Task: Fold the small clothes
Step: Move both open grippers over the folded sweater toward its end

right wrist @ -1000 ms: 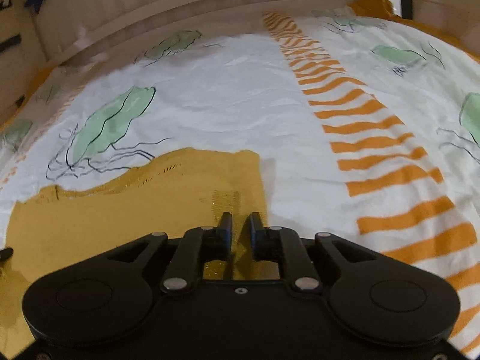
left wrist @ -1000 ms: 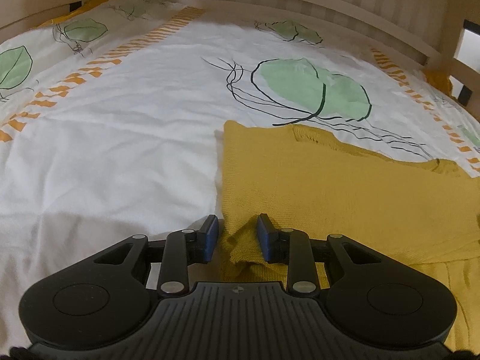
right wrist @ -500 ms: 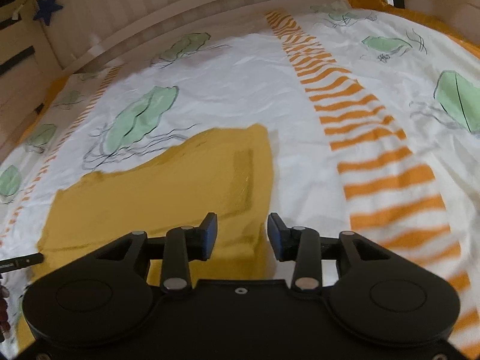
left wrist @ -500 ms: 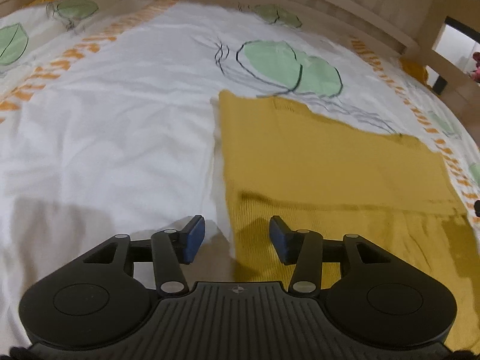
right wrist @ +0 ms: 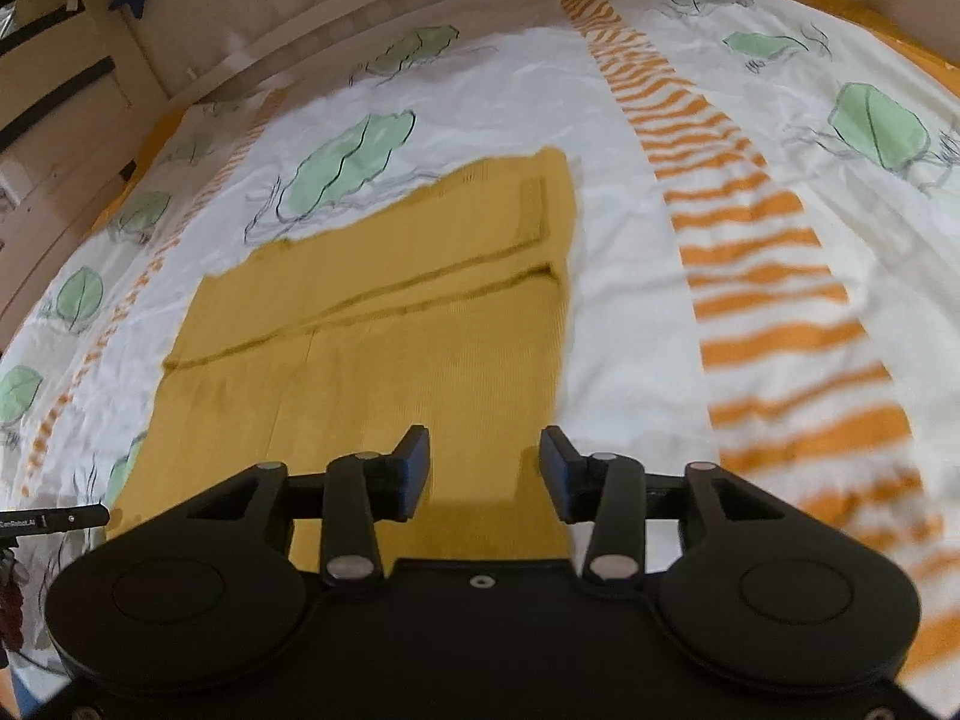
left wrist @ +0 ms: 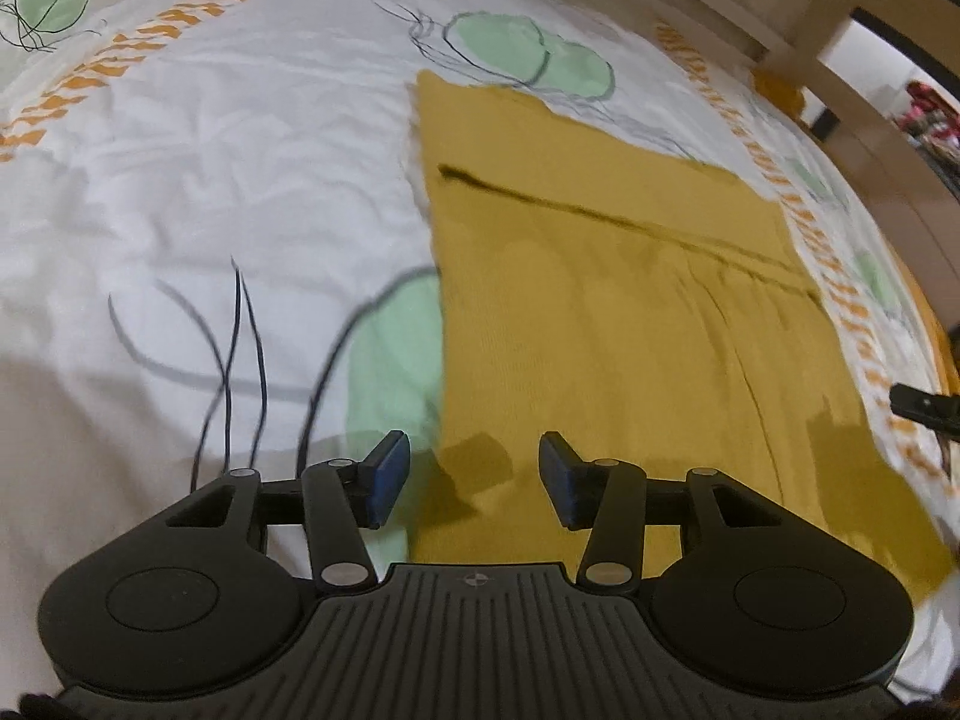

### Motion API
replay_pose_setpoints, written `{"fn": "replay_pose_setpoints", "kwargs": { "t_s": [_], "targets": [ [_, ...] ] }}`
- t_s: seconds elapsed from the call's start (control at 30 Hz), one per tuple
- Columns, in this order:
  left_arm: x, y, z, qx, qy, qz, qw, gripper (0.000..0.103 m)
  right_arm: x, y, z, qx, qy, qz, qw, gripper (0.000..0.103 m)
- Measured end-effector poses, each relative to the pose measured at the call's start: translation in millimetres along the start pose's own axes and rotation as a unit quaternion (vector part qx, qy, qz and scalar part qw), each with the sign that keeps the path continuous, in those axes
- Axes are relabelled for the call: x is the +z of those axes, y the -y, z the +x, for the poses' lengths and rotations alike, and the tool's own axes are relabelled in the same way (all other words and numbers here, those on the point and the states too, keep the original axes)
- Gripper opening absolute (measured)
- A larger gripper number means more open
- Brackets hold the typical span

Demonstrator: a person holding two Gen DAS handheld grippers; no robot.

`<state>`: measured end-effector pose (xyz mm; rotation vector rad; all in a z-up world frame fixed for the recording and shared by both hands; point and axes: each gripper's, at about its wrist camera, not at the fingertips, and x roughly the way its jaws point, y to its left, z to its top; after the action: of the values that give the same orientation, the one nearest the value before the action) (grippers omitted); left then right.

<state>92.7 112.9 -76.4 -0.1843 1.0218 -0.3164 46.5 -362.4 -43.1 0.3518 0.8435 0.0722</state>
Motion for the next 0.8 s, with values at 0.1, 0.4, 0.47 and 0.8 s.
{"fn": "replay_pose_setpoints", "kwargs": {
  "t_s": [0.1, 0.4, 0.47, 0.8],
  "targets": [
    [-16, 8, -7, -0.003, -0.011, 0.017, 0.9998, 0.046, -14, -1, -14, -0.007, -0.006, -0.006, 1.0, 0.057],
    [-54, 17, -27, 0.031, -0.004, 0.037, 0.9988, 0.046, -50, 0, -46, -0.03, -0.016, -0.012, 0.999, 0.057],
    [-60, 16, -30, 0.037, -0.003, 0.037, 0.9986, 0.046, -57, 1, -50, -0.032, -0.02, -0.011, 0.999, 0.057],
    [-64, 17, -22, 0.029, -0.017, 0.047, 0.9983, 0.052, -71, -10, -58, -0.035, -0.024, -0.029, 0.999, 0.06]
  ]
}}
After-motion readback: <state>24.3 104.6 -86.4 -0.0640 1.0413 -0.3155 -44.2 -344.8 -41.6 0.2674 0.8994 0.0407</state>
